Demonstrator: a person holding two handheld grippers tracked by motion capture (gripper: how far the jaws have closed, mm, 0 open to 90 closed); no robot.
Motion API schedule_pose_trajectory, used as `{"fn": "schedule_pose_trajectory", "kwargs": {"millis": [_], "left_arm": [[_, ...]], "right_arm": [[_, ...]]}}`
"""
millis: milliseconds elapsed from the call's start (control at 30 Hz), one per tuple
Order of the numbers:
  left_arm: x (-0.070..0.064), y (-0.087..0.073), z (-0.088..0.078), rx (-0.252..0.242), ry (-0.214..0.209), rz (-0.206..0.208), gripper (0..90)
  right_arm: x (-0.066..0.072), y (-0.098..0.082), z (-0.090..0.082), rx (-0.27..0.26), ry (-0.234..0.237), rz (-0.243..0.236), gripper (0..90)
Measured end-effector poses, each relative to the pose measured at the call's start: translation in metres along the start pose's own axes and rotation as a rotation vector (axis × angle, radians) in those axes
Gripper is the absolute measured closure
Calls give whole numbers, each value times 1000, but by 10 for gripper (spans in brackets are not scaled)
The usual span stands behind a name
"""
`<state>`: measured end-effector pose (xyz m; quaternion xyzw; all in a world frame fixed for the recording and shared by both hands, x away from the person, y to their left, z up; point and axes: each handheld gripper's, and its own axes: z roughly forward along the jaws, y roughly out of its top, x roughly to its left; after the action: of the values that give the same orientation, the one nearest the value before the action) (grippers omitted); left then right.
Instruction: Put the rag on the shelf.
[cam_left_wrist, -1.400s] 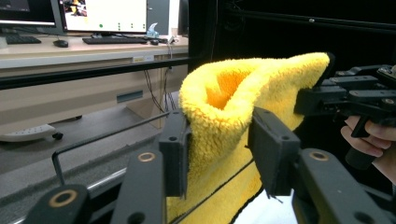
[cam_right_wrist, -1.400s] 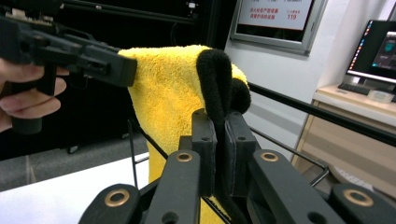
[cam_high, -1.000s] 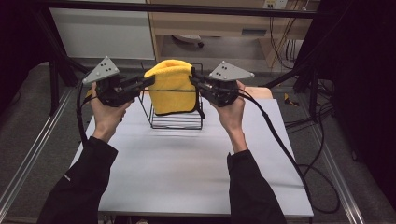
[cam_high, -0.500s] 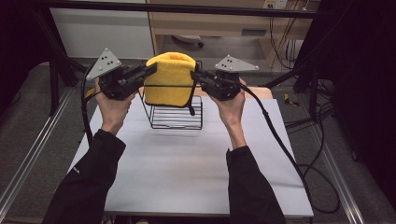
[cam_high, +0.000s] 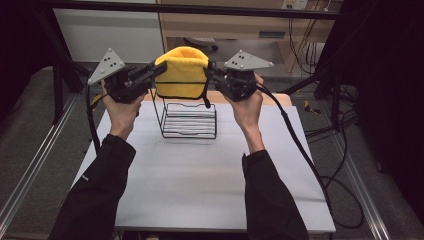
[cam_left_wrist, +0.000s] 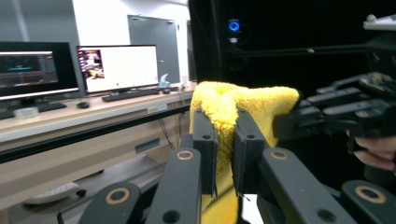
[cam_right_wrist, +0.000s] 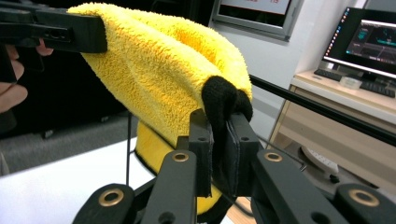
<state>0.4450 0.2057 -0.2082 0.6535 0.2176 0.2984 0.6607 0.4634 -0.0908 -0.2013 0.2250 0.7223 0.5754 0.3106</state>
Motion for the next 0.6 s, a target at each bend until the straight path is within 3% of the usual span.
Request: {"fn": "schedule_pose_trajectory", "kwargs": {"millis": [100,267,600], "left_arm": [[-3,-9,-8,32,-8,19,807],[-6,-23,-11,130,31,71,792],[-5,-34,-8,227,30,40,777]], "right_arm": [[7,-9,-2,-9,6,-20,830],[15,-19,2,19,-1,-49,830],[23,-32,4,60,-9,-62,805]]}}
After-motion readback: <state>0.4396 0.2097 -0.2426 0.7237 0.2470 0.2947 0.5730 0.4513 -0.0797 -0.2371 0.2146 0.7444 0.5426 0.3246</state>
